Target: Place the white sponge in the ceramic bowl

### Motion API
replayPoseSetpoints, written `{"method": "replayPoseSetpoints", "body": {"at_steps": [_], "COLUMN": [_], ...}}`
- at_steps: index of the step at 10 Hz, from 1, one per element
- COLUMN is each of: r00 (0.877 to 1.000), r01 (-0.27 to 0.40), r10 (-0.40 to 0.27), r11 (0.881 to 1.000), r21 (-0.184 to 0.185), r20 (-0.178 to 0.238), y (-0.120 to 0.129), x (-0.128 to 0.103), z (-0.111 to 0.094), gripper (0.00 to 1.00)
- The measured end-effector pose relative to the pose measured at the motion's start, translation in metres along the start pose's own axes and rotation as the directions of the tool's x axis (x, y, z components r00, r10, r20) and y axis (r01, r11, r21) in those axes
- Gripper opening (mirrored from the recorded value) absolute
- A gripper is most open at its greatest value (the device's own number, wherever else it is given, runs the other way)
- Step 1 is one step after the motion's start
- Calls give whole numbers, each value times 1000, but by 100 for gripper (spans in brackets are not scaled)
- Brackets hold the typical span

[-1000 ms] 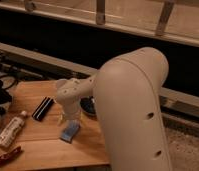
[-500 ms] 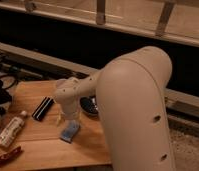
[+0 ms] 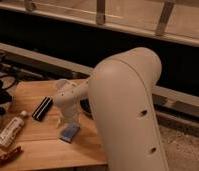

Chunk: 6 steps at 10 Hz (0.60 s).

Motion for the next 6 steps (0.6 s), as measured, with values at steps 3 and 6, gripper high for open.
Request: {"method": "replayPoseSetpoints", "body": {"at_steps": [3, 6], "r00": [1000, 1000], "r01": [-17, -28], "r10": [17, 27], "r11": [1000, 999], "r21": [-5, -38], "r20": [-8, -14], "y": [-5, -8], "x": [-3, -7], "z": [9, 24], "gripper": [80, 80]}}
